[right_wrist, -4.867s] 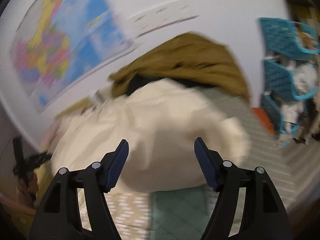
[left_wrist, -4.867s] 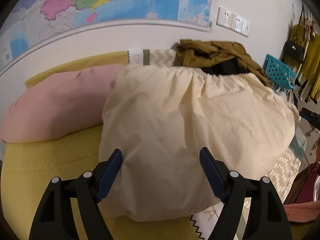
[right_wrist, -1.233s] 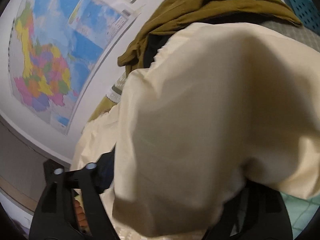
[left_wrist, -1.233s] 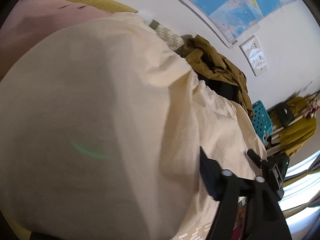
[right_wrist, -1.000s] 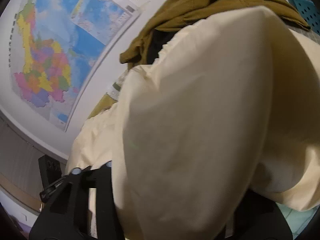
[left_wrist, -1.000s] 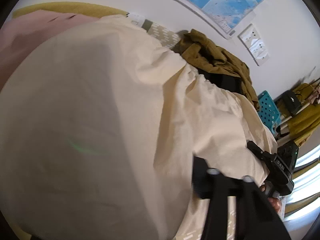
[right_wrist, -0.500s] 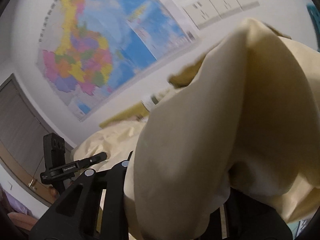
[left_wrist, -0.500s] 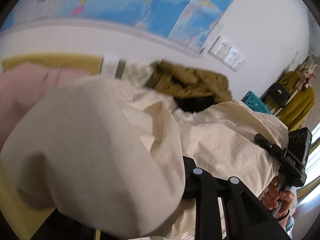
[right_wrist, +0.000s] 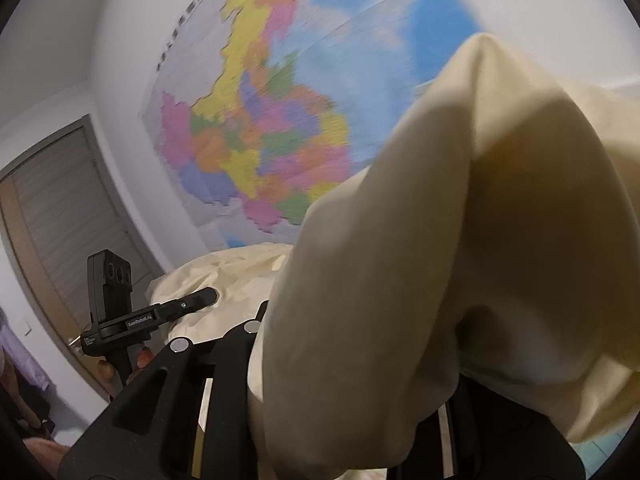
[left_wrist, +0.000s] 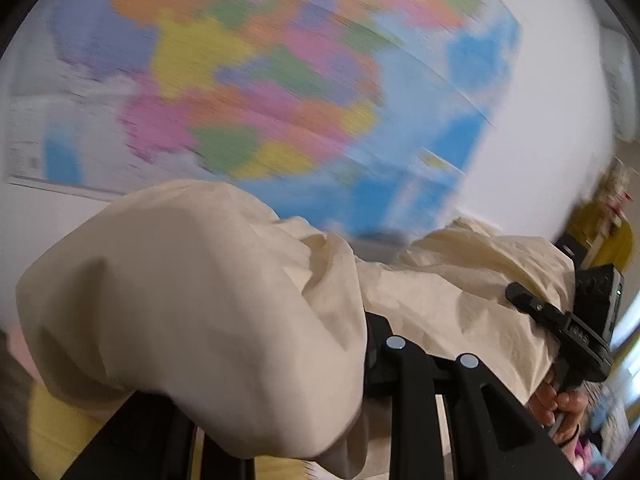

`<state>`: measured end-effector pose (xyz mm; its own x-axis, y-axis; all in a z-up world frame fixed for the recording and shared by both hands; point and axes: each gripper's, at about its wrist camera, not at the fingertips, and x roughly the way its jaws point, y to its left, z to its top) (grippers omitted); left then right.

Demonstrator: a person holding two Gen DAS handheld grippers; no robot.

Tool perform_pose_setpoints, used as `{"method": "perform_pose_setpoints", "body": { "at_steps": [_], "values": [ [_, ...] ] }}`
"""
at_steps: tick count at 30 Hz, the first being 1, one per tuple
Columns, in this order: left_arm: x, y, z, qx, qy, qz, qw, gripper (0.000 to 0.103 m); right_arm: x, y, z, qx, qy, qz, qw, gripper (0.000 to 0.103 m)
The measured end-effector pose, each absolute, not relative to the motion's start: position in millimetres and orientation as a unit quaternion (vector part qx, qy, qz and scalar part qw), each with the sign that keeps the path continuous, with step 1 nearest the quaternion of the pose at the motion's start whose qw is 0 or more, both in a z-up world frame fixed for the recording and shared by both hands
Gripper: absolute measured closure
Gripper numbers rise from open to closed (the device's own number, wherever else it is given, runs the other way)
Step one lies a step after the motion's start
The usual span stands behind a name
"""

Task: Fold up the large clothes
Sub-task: 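Carry the lifted cream bundle with both tools toward the pink pillow, then lower the cream bundle onto the pink pillow and open both tools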

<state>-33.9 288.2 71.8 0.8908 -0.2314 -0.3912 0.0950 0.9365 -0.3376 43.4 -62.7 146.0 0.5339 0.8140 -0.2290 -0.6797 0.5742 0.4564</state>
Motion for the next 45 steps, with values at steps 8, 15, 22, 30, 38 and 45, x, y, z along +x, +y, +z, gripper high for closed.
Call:
{"method": "perform_pose_setpoints", "body": {
  "at_steps": [8,15,22,30,38,45],
  "values": [
    [-9,402,70,-0.174,0.203,0.040,0.963,0.080,102,75,133,0.143,0.235,0.492,0.826,0.080],
    [8,504,42,-0.186,0.182,0.100,0.960,0.080,114,168,92,0.147,0.253,0.527,0.798,0.080],
    [23,581,-81,-0.262,0.277,0.177,0.907,0.075,112,223,-27,0.111,0.391,0.523,0.749,0.076],
    [16,584,-104,-0.251,0.296,0.192,0.901,0.056,101,156,-45,0.139,0.441,0.527,0.713,0.035],
    [17,574,-95,-0.208,0.321,0.240,0.892,0.041,130,56,-44,0.223,0.429,0.442,0.755,0.033],
    [-13,544,-76,-0.191,0.295,0.281,0.893,0.033,123,94,-36,0.181,0.421,0.460,0.761,0.102]
  ]
}}
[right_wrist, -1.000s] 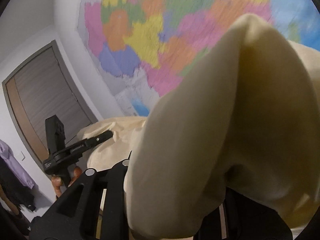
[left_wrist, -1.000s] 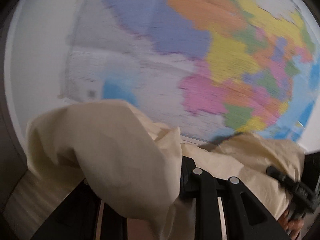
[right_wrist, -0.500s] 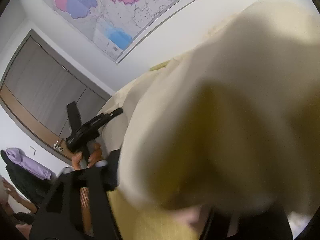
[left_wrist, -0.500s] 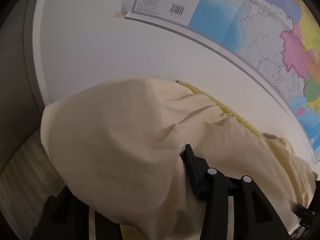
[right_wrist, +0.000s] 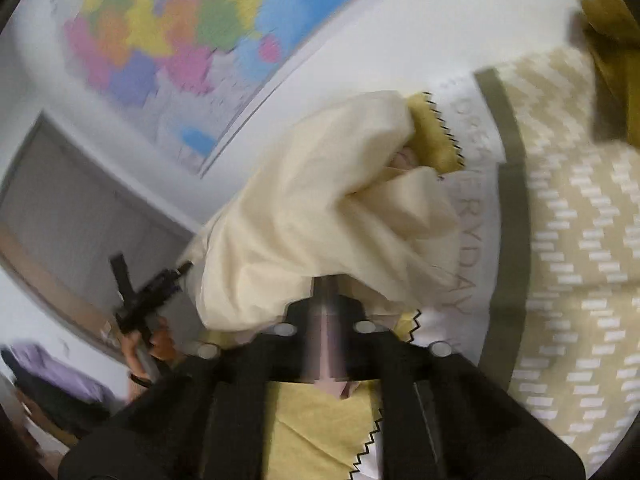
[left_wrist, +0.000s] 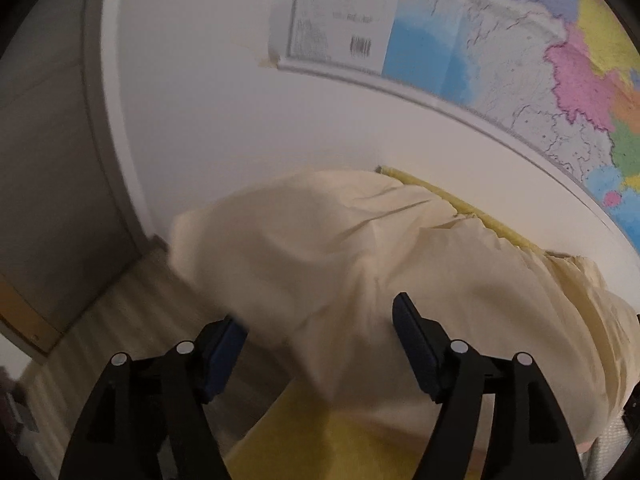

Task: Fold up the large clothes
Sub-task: 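Lower the cream bundle onto the pink pillow and open both tools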

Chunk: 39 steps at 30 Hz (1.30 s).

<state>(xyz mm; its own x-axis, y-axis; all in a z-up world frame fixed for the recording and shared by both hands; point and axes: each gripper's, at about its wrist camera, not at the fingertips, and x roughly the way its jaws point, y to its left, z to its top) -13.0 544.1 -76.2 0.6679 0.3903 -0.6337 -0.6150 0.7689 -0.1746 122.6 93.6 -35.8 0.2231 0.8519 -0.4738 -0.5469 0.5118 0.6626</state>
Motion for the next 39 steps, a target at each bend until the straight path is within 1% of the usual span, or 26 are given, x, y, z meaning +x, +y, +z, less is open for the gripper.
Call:
{"method": "perform_pose_setpoints", "body": {
  "at_steps": [3,5,7,8,9,10,11,13,16,17,18,19,21,24,28,31,32,33,37,38,39],
  "values": [
    [-37,526,-63,-0.178,0.260,0.293,0.903,0.030,100,97,-22,0.140,0.387,0.485,0.771,0.102],
    [-40,513,-56,-0.171,0.251,0.273,0.913,0.029,97,93,-19,0.099,0.398,0.473,0.780,0.102],
    [-35,494,-51,-0.154,0.251,0.235,0.926,0.029,92,89,-9,0.072,0.389,0.459,0.795,0.099],
    [-30,484,-51,-0.144,0.254,0.216,0.932,0.028,91,87,1,0.069,0.370,0.455,0.807,0.094],
    [-29,475,-51,-0.137,0.256,0.205,0.935,0.028,92,86,13,0.067,0.349,0.445,0.822,0.079],
    [-22,464,-51,-0.126,0.258,0.190,0.939,0.028,94,90,23,0.068,0.337,0.442,0.829,0.068],
    [-14,452,-51,-0.116,0.261,0.178,0.942,0.028,101,99,34,0.068,0.323,0.439,0.836,0.050],
    [-1,436,-52,-0.110,0.265,0.151,0.946,0.028,111,107,42,0.065,0.309,0.428,0.847,0.048],
    [9,415,-59,-0.100,0.273,0.134,0.947,0.026,134,129,39,0.044,0.321,0.426,0.845,0.049],
    [17,409,-64,-0.098,0.281,0.125,0.947,0.025,142,138,31,0.035,0.338,0.424,0.840,0.055],
    [21,408,-68,-0.100,0.287,0.123,0.945,0.025,148,142,22,0.028,0.354,0.416,0.837,0.057],
    [26,406,-75,-0.101,0.296,0.124,0.942,0.025,154,150,3,0.011,0.389,0.413,0.824,0.059],
    [31,405,-85,-0.089,0.302,0.127,0.941,0.025,154,153,-28,-0.013,0.432,0.409,0.804,0.062],
    [33,403,-92,-0.080,0.307,0.128,0.940,0.025,148,145,-42,-0.017,0.436,0.411,0.800,0.062],
    [28,400,-83,-0.085,0.301,0.135,0.940,0.025,136,129,-18,-0.004,0.408,0.403,0.819,0.057],
    [16,395,-78,-0.085,0.295,0.134,0.942,0.025,121,126,-1,-0.006,0.371,0.405,0.836,0.048],
    [15,392,-76,-0.081,0.293,0.140,0.942,0.025,116,127,6,-0.006,0.358,0.409,0.839,0.044],
    [13,388,-74,-0.075,0.289,0.141,0.944,0.024,110,132,12,-0.009,0.348,0.418,0.839,0.042],
    [9,377,-71,-0.076,0.282,0.135,0.947,0.023,94,153,17,-0.038,0.328,0.442,0.834,0.042],
    [9,374,-71,-0.079,0.282,0.128,0.948,0.020,94,157,18,-0.041,0.329,0.445,0.832,0.043],
    [11,372,-71,-0.079,0.283,0.126,0.948,0.019,94,162,15,-0.044,0.332,0.447,0.829,0.043]
  ]
}}
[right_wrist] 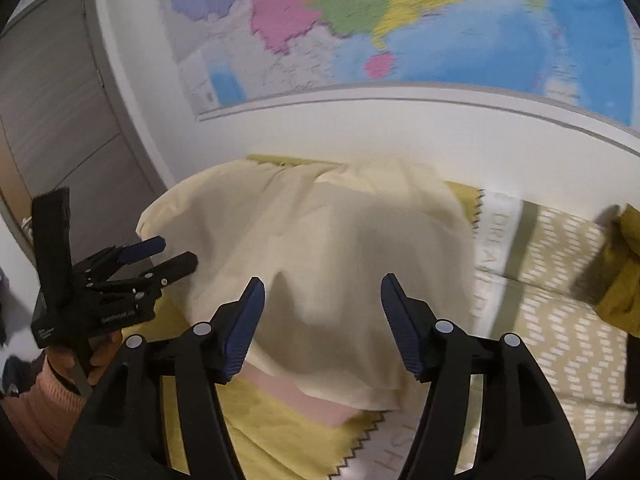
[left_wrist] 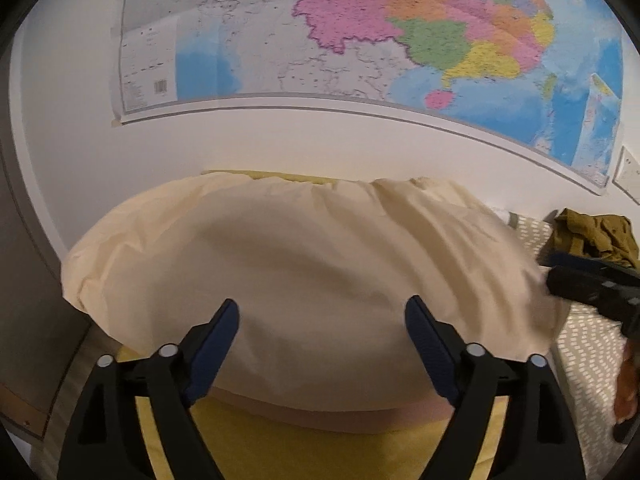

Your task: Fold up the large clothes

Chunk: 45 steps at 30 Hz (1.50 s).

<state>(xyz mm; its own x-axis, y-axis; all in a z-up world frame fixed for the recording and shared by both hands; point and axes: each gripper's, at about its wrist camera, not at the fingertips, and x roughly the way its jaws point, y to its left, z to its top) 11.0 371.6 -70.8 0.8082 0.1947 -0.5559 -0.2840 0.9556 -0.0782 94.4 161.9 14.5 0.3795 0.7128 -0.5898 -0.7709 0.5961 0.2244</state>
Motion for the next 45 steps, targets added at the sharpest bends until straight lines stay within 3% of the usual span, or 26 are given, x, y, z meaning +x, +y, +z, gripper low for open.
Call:
{"method": "perform_pose_setpoints", "body": {
  "at_steps": [2,10,14,19,22,30,45],
  "values": [
    [16,366,-74,-0.075,0.290,0.124,0.946,0.019,98,170,1,-0.054,0.351,0.447,0.821,0.047],
    [22,356,-82,-0.069,0.301,0.132,0.942,0.020,102,171,-24,-0.047,0.378,0.440,0.813,0.045],
    [17,352,-79,-0.075,0.297,0.133,0.943,0.015,92,167,-18,-0.043,0.370,0.442,0.816,0.022],
    [6,343,-78,-0.078,0.289,0.139,0.944,0.007,80,163,-15,-0.044,0.357,0.439,0.824,0.020],
    [-1,337,-76,-0.076,0.284,0.146,0.945,0.007,72,159,-14,-0.052,0.349,0.437,0.827,0.020],
    [-24,324,-72,-0.087,0.276,0.164,0.943,0.007,49,144,-10,-0.071,0.315,0.428,0.844,0.007],
    [-61,295,-64,-0.086,0.263,0.178,0.944,0.007,6,117,-9,-0.088,0.289,0.430,0.851,0.006]
  ]
}}
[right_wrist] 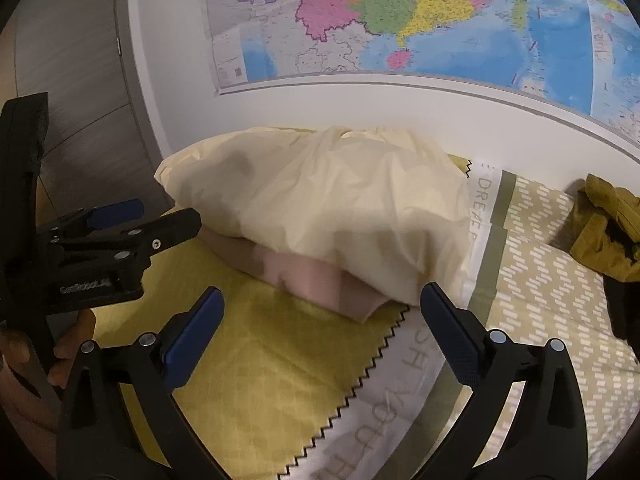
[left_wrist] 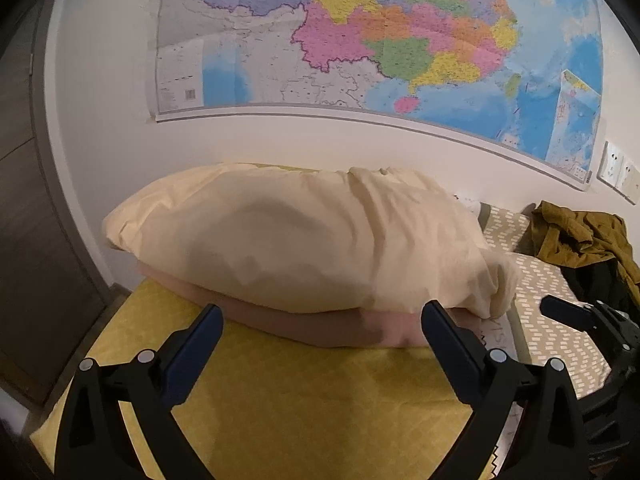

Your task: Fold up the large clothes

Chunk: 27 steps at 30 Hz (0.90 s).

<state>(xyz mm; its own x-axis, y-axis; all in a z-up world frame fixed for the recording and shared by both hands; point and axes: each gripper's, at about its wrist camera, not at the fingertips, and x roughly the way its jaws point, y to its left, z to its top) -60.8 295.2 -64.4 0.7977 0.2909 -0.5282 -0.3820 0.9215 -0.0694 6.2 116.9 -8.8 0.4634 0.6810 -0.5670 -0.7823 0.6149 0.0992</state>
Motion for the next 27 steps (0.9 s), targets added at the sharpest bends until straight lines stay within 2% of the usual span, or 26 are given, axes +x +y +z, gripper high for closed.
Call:
{"method": "perform_pose_setpoints", "body": {
  "at_steps": [16,27],
  "values": [
    [-79,291,-69,-0.116,0.271,0.173,0.940,0.007,-13,97,-3,-0.075,0.283,0.428,0.855,0.006],
    [-86,282,-69,-0.100,0.268,0.183,0.941,0.007,-18,97,-1,-0.072,0.285,0.428,0.855,0.006]
  ]
}}
